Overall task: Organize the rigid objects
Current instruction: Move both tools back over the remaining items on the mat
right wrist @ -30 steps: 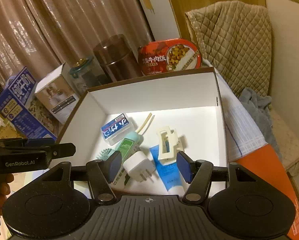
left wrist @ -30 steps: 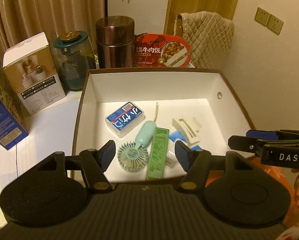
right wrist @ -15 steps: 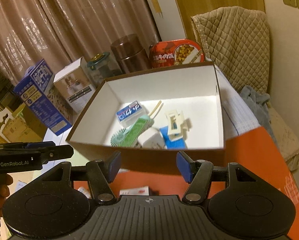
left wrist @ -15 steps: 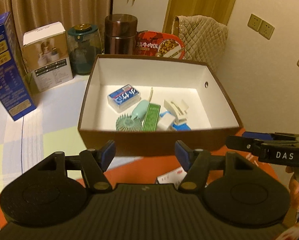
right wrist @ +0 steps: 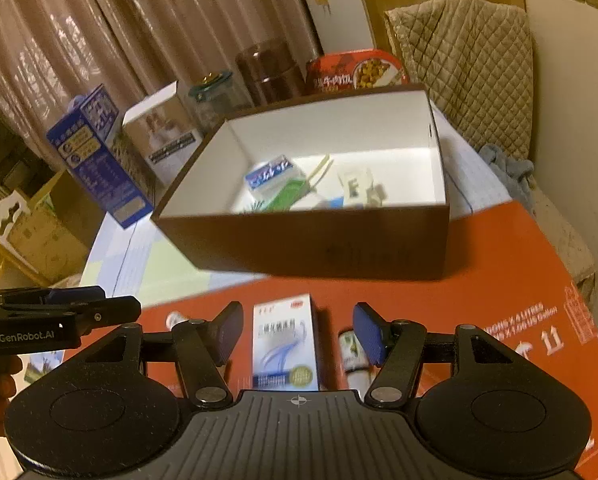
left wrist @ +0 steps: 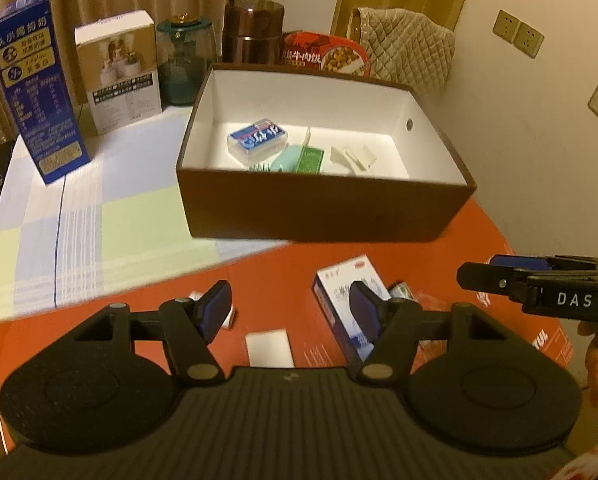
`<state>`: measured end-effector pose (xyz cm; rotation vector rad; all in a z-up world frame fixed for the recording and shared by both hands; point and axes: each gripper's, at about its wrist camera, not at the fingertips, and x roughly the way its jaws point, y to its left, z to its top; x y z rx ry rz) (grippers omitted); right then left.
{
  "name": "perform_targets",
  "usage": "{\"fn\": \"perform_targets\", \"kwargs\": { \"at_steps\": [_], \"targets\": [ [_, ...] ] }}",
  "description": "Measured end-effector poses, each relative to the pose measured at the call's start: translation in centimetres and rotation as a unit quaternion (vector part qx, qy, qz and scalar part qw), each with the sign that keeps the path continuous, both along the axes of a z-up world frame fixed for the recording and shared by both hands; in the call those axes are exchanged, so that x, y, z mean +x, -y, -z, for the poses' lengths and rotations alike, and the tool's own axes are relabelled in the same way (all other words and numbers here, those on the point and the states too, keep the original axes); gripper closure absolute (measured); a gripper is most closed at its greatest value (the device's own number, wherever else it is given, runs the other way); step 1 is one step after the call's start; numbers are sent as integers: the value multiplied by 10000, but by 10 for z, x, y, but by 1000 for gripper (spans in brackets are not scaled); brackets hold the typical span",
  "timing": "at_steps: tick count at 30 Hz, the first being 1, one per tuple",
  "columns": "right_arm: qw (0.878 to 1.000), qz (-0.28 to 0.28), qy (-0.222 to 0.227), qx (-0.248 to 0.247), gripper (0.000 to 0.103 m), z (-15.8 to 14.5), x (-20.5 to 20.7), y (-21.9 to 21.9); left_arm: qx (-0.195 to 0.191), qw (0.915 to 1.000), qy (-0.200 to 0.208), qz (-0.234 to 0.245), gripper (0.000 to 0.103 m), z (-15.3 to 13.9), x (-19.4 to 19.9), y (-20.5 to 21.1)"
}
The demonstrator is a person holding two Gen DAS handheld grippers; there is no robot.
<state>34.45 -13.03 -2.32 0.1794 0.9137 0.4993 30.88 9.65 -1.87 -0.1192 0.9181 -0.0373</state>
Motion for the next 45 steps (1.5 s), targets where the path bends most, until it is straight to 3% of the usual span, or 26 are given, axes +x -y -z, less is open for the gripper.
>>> {"fn": "perform_targets", "kwargs": {
  "at_steps": [18,31,45],
  "targets": [
    [9989,-164,-348,-265,45,25,-44,-5,39,9992,-389,11,41,27,-42,2],
    [9962,-314,-687,-444,45,49,-53,-10,139,9978,-643,-21,41,45,-51,5],
    [9941,-342,-766,-683,45,68,-54,-9,184,9969,-763,-45,41,59,-48,11]
  ]
}}
